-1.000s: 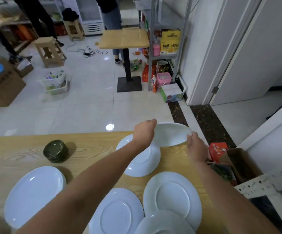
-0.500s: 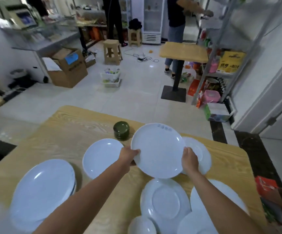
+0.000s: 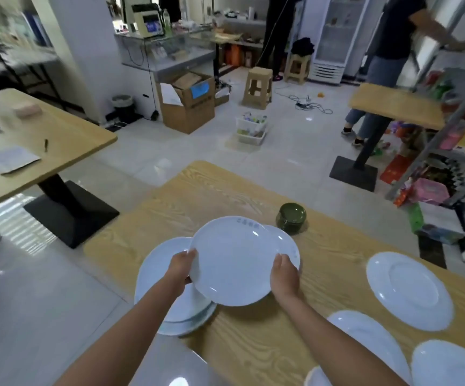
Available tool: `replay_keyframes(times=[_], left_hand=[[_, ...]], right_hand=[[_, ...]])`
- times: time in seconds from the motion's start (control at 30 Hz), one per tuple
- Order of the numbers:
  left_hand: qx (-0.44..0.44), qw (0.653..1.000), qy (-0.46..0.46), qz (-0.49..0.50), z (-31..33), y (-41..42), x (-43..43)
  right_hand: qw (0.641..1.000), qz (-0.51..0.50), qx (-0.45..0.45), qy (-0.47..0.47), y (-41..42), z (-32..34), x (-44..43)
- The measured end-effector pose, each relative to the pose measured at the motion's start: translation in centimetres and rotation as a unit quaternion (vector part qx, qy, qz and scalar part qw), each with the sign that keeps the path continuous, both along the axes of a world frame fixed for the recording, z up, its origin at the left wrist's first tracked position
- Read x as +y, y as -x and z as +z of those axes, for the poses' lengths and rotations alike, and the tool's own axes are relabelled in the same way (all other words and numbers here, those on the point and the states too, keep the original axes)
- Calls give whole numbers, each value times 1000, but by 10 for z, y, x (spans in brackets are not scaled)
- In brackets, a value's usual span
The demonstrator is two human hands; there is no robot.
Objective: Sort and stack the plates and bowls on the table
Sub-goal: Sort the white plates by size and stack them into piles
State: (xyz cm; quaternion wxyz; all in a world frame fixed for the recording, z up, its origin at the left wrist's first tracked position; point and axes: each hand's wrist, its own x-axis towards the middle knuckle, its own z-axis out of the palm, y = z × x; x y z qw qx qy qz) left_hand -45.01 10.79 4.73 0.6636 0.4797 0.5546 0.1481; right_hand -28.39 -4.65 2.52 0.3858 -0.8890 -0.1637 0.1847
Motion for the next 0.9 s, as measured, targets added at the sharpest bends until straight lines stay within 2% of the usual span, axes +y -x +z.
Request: replay_keyframes(times=[0.27, 0.5, 0.73, 0.9], left_hand=[[2, 996, 27, 86, -25, 52, 58], [10, 996, 34, 86, -41, 71, 95], [103, 992, -55, 36, -53, 72, 112], [262, 955, -130, -51, -57, 71, 111]], right_hand=[[991, 100, 37, 85, 43, -11, 69], [976, 144, 61, 149, 55, -9, 109], [962, 181, 36, 202, 55, -10, 124], [956, 194, 41, 216, 55, -16, 124]])
